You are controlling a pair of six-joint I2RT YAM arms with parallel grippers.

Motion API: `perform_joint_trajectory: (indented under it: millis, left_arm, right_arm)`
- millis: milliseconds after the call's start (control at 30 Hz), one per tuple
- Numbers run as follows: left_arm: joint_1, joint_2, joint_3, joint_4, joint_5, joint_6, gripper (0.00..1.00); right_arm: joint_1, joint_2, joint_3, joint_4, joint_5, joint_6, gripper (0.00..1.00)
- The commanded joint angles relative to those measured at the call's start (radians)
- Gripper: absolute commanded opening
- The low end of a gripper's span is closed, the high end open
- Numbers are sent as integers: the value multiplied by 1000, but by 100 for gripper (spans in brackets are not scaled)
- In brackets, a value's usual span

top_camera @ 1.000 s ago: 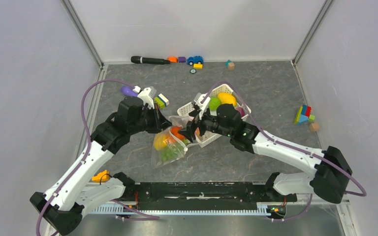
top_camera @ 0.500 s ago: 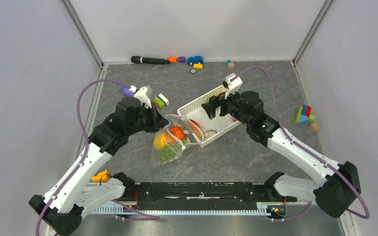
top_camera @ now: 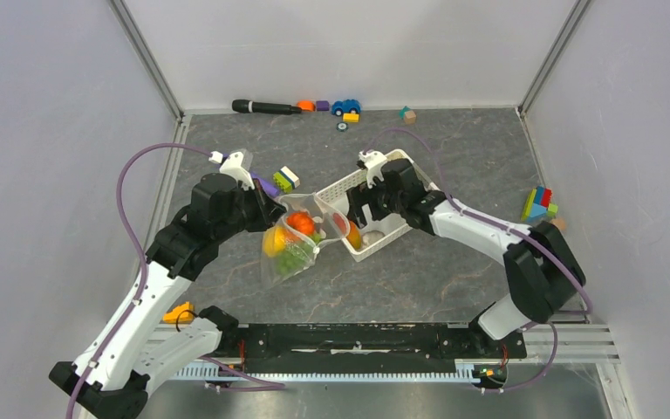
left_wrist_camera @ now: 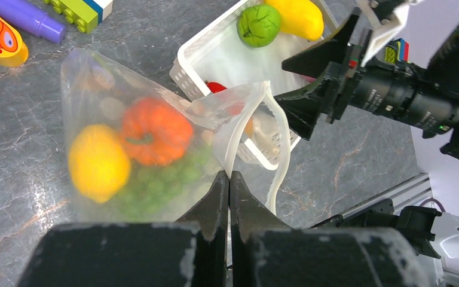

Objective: Place the food in the zip-top bag and seal the zipper
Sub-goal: Pick up the fake fruit from the bin.

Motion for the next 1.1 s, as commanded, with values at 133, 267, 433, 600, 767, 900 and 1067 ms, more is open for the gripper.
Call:
perform_joint_trajectory:
  millis: [133,267,433,600,767,900,1067]
  left_arm:
    - [10,-6,5,44,14,19,2]
    - [12,-4,5,44,19,18,2]
    - [15,-3,3,45,19,19,2]
    - [19,1,2,47,25,17,2]
    - [20,-1,2,47,31,16,2]
    - [20,-4,2,48,36,15,2]
    - [20,-6,1,50,43,16,2]
  right_arm:
    - [3,172,150,46,-62,-33,98]
    - [13,239,191,44,-9,-25,94]
    - [31,303,228,30,2,-25,88]
    - [54,352,250,20,-3,-24,84]
    - [69,398,280,-7,6,-29,80]
    - [69,409,289,-39,59,-18,73]
    - [69,381,272,-93,122,-2,72]
